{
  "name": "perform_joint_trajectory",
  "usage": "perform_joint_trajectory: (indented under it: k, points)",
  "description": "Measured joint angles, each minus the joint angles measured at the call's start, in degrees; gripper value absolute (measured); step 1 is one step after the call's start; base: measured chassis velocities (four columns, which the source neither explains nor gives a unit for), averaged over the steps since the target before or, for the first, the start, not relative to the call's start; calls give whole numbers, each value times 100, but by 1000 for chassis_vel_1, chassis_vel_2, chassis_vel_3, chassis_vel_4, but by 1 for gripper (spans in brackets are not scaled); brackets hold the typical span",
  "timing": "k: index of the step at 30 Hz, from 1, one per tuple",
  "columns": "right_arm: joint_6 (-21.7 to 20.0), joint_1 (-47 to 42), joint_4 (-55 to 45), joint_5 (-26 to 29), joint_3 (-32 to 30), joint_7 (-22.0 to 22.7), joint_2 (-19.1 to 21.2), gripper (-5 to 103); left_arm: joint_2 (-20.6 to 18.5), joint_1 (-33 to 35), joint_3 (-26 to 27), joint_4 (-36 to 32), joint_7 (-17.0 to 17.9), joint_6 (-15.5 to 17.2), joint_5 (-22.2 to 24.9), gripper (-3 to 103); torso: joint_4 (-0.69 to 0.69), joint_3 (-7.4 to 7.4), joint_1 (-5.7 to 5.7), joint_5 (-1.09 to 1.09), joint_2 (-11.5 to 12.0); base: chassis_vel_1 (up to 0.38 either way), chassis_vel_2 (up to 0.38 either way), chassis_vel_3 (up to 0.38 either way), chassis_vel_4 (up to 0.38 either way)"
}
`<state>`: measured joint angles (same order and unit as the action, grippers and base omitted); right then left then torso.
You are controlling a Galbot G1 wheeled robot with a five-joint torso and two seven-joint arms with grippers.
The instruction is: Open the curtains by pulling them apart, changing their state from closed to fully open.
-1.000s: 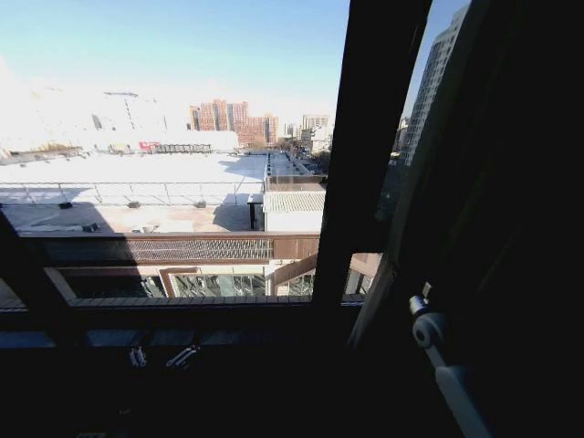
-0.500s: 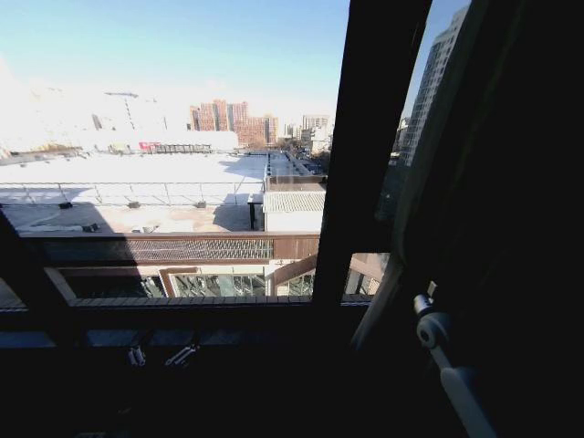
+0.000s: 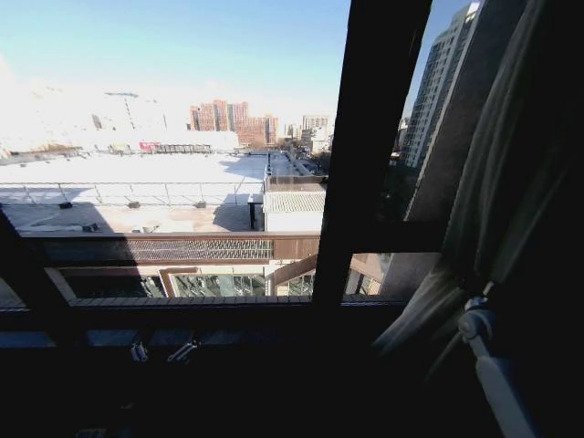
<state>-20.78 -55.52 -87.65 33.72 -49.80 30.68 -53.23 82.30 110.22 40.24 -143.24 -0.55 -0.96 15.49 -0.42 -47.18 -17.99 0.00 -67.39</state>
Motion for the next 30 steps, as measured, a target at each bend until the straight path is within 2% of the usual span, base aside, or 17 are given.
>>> perform_joint_trajectory:
  k: [9, 17, 18, 20, 21, 24, 25, 27, 29, 30]
  points:
    - [12, 504, 1070, -61, -401, 320, 133, 0, 41, -3, 12, 0, -33, -71, 33, 100, 1, 0, 0, -4, 0, 0, 0, 0, 0]
    - [-18, 413, 954, -46, -377, 337, 170, 0, 132, 62, 32, 0, -134, -157, 31, 100, -3, 0, 0, 4, 0, 0, 0, 0, 0]
    - [-106, 202, 615, 6, -314, 229, 167, 5, 137, 70, 38, -1, -139, -171, 30, 100, -6, -2, 0, 19, 1, 0, 0, 0, 0]
    - [-190, -115, 38, 71, -224, 94, 120, 16, 123, 42, 49, 0, -138, -172, 43, 100, -6, -1, 0, 6, 1, 0, 0, 0, 0]
    - [-190, -115, 38, 71, -224, 94, 120, 16, 123, 42, 49, 0, -138, -172, 43, 100, -6, -1, 0, 6, 1, 0, 0, 0, 0]
    - [-291, -661, -902, 125, -67, -134, -41, 32, 65, -25, 89, 0, -120, -109, 117, 100, -2, -2, 0, 5, 1, 0, 0, 0, 0]
    - [-291, -661, -902, 125, -67, -134, -41, 32, 65, -25, 89, 0, -120, -109, 117, 100, -2, -2, 0, 5, 1, 0, 0, 0, 0]
    - [-392, -1173, -1715, 190, 52, -404, -129, 42, 12, -65, 117, 0, -84, -55, 165, 100, -2, -1, 0, 0, 1, 0, 0, 0, 0]
    - [-416, -1333, -1957, 200, 89, -493, -157, 42, 0, -74, 122, 0, -63, -44, 171, 100, -3, -1, 0, 0, 1, 0, 0, 0, 0]
    - [-456, -1617, -2392, 212, 165, -633, -213, 48, -18, -91, 122, 0, -23, -27, 180, 100, -3, 0, 0, 0, 0, 0, 0, 0, 0]
